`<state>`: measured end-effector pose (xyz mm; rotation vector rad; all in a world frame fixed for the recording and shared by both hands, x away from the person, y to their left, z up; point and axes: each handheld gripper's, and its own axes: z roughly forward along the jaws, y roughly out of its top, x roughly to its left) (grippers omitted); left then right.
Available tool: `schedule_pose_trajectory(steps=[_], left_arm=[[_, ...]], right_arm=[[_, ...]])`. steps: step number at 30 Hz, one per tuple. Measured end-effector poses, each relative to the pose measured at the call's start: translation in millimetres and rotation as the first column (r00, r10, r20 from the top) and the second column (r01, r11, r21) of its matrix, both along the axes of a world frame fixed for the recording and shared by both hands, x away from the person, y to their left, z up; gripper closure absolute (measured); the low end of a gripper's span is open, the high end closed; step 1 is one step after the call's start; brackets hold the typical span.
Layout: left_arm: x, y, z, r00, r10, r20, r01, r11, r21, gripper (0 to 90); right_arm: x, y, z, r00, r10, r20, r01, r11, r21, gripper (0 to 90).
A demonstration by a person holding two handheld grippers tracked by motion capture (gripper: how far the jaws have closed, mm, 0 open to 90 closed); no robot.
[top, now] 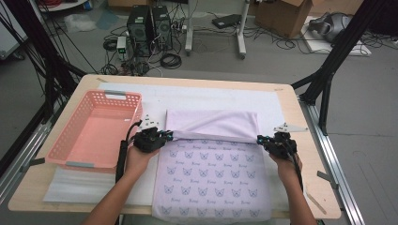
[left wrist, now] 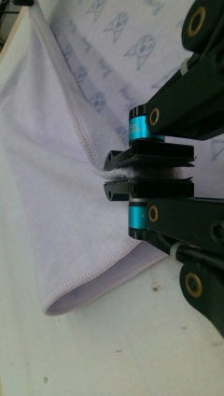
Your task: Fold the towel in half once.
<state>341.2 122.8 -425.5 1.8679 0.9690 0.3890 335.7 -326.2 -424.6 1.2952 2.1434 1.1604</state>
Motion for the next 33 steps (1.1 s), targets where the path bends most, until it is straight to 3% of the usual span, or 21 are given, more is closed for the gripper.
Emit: schedule_pose_trajectory(steps=[6,12,16,21,33], left_arm=[[-19.8,5.1,-2.1,0.9996,-0.022,0.019,0.022,0.9997,-0.004,83.7],[-34.9,10.2,-7.2,0.9992,-0.033,0.023,0.034,0.9993,-0.018,83.2],[-42.0,12.8,-12.1,0.9994,-0.032,0.012,0.032,0.9992,-0.024,82.9],[-51.9,14.8,-10.0,0.9991,-0.034,0.026,0.035,0.9985,-0.042,82.9],[-89.3,20.8,-10.7,0.9982,-0.052,0.030,0.054,0.9974,-0.049,82.4]], right_arm=[[-27.2,-0.5,-1.7,0.9988,0.009,0.048,-0.009,0.9999,0.005,88.2],[-45.7,1.2,1.1,0.9977,0.028,0.061,-0.027,0.9996,-0.010,88.2],[-56.1,2.6,0.1,0.9977,0.034,0.059,-0.033,0.9993,-0.016,88.2],[-68.7,3.8,1.1,0.9978,0.033,0.058,-0.033,0.9994,-0.010,88.2],[-102.8,4.7,0.7,0.9982,0.029,0.052,-0.029,0.9996,-0.004,88.2]])
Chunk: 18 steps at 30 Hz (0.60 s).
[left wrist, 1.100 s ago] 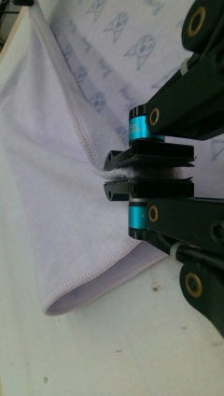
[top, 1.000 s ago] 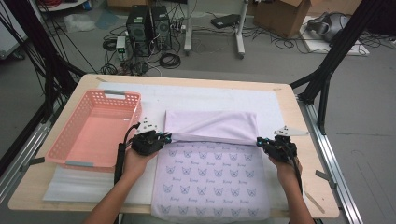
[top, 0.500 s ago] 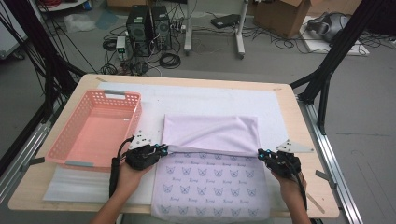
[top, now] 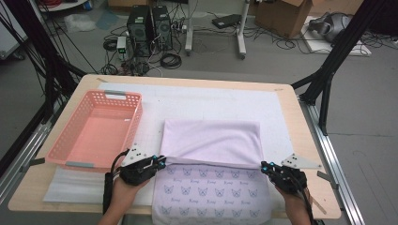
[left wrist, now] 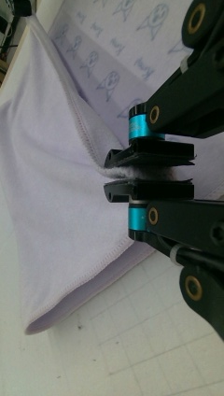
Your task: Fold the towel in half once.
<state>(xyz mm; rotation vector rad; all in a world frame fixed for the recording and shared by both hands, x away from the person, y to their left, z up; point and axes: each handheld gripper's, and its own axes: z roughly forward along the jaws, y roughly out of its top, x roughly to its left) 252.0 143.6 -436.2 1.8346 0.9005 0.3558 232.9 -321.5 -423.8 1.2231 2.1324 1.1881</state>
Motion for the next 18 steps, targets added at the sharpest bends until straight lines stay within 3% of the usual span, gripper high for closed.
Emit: schedule_pose_trajectory(steps=[18], left_arm=[[-45.3,3.1,1.9,0.9998,-0.019,-0.008,0.019,0.9998,0.004,82.4]], right_arm=[[-52.0,1.5,3.1,1.0000,0.001,0.005,-0.001,0.9999,-0.015,88.2]])
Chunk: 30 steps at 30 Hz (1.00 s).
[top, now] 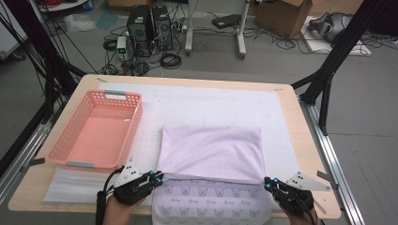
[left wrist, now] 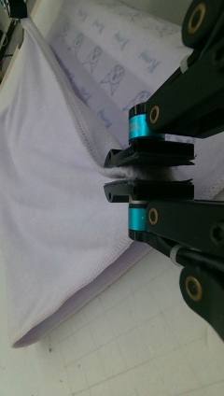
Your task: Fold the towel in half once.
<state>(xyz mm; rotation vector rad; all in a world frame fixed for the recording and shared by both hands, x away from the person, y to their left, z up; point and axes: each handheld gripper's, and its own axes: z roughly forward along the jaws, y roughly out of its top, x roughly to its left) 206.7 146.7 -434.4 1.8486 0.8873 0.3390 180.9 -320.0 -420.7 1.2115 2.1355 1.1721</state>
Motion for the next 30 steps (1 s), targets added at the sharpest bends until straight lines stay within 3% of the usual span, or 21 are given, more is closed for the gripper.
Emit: schedule_pose_trajectory(steps=[15,22,23,24,26,30], left_arm=[[-26.1,4.4,0.1,0.9994,-0.022,-0.025,0.021,0.9996,-0.016,82.6],[-34.2,4.3,0.1,0.9988,-0.043,-0.023,0.043,0.9990,-0.014,81.7],[-31.9,3.5,-0.6,0.9990,-0.038,-0.025,0.038,0.9992,-0.009,78.5],[-29.9,3.4,-1.2,0.9992,-0.027,-0.029,0.027,0.9996,-0.006,69.4],[-21.7,5.8,-1.8,0.9993,0.001,-0.037,-0.002,0.9999,-0.017,57.6],[-10.1,12.7,2.8,0.9989,0.044,-0.017,-0.045,0.9972,-0.059,46.8]], right_arm=[[-26.3,-1.1,0.2,0.9998,0.013,-0.013,-0.013,0.9999,-0.008,88.2],[-42.4,-1.7,-2.4,0.9990,0.013,-0.042,-0.014,0.9997,-0.019,88.2],[-42.5,-1.7,-3.0,0.9991,0.014,-0.041,-0.015,0.9996,-0.024,87.9],[-42.0,-1.9,-3.8,0.9991,0.009,-0.043,-0.010,0.9996,-0.025,84.6],[-39.8,-3.4,-4.5,0.9991,-0.024,-0.034,0.024,0.9997,-0.010,67.6],[-31.3,-8.0,-2.4,0.9969,-0.077,-0.014,0.078,0.9967,0.025,65.7]])
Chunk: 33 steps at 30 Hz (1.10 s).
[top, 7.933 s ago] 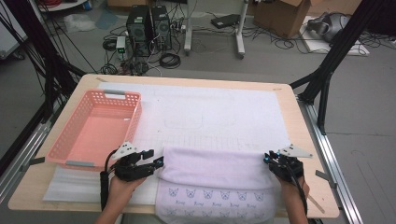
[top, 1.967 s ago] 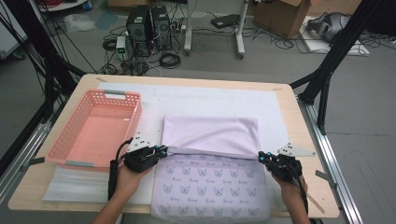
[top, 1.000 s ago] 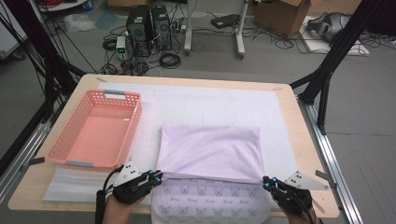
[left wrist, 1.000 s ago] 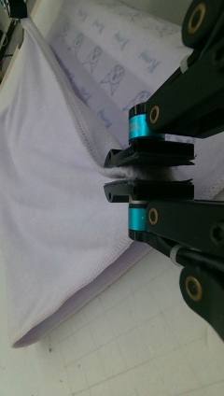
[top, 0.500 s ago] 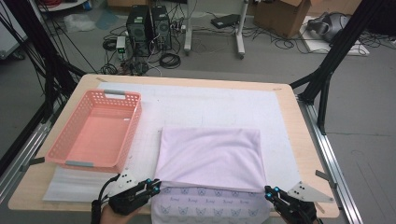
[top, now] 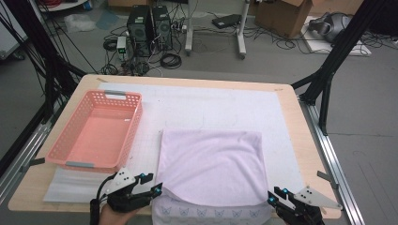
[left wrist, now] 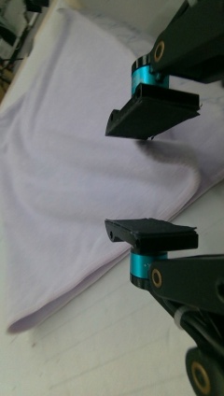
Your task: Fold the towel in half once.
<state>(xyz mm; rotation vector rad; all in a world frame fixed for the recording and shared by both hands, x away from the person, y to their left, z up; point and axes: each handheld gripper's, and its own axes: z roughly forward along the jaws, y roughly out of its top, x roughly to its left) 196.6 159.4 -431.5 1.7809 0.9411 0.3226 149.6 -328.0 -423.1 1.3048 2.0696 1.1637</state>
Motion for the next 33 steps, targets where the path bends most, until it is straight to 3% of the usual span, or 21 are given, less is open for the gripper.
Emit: schedule_pose_trajectory(steps=[5,8,13,19,21,25,26,28,29,33], left_arm=[[16.2,3.1,1.7,0.9996,0.028,0.005,-0.028,0.9991,-0.033,43.5],[26.0,2.2,2.3,0.9995,0.030,0.010,-0.030,0.9992,-0.026,43.4],[45.1,-3.6,-0.7,0.9996,0.030,-0.002,-0.030,0.9994,-0.016,43.2],[67.7,-9.7,-2.9,0.9994,0.034,-0.008,-0.034,0.9993,-0.014,43.2],[76.2,-11.3,-3.6,0.9992,0.040,-0.010,-0.040,0.9991,-0.013,43.0],[90.2,-14.2,-5.1,0.9986,0.047,-0.025,-0.047,0.9989,-0.005,42.0],[93.5,-15.5,-5.4,0.9984,0.050,-0.025,-0.050,0.9987,-0.002,41.5],[100.4,-18.7,-6.2,0.9983,0.050,-0.030,-0.050,0.9987,0.007,40.4],[103.0,-20.4,-6.7,0.9979,0.056,-0.033,-0.055,0.9985,0.004,40.5],[119.2,-28.5,-5.6,0.9958,0.086,-0.031,-0.085,0.9959,0.031,40.4]], right_arm=[[17.6,1.4,-1.8,0.9998,-0.015,0.009,0.016,0.9997,-0.019,66.0],[33.7,3.5,-2.9,0.9998,-0.014,0.016,0.015,0.9993,-0.034,65.9],[66.5,7.2,-12.3,0.9997,-0.015,-0.021,0.014,0.9974,-0.070,62.6],[104.5,18.8,-23.9,0.9976,0.004,-0.070,-0.012,0.9925,-0.122,78.0],[108.8,17.3,-22.0,0.9964,0.009,-0.084,-0.021,0.9904,-0.136,86.3],[104.5,12.2,-15.6,0.9917,-0.007,-0.128,-0.016,0.9829,-0.184,88.0],[101.7,10.7,-13.6,0.9901,-0.009,-0.140,-0.019,0.9807,-0.195,88.0],[101.5,7.9,-11.8,0.9864,-0.006,-0.164,-0.023,0.9846,-0.174,84.9],[102.7,7.4,-11.2,0.9879,-0.008,-0.155,-0.018,0.9861,-0.165,77.3],[111.5,6.9,-10.0,0.9961,0.014,-0.087,-0.024,0.9918,-0.125,64.4]])
